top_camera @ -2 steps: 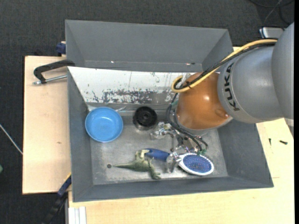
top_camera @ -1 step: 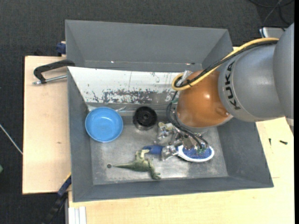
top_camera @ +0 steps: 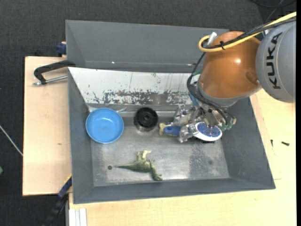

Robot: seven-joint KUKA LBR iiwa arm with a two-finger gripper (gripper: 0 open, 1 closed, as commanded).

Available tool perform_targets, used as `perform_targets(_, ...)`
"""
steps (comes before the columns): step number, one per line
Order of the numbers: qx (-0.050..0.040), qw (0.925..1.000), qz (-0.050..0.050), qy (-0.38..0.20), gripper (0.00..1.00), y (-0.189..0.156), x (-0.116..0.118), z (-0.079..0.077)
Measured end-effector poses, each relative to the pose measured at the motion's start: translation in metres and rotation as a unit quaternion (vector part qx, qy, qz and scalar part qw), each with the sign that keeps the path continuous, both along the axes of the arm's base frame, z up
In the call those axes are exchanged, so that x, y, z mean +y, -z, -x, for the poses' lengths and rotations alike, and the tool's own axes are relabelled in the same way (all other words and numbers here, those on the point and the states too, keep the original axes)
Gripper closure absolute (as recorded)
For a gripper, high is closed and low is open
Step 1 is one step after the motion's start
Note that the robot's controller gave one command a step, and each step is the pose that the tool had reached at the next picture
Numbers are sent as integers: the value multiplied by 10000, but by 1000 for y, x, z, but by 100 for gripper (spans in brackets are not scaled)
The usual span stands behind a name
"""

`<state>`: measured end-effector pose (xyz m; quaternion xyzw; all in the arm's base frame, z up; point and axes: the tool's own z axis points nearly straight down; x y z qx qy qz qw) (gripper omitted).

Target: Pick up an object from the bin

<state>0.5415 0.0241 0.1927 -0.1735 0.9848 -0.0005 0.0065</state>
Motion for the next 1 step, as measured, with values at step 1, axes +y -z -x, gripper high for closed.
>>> perform_targets(1, 16, 9895, 20, -1443, 100, -71, -22, 13)
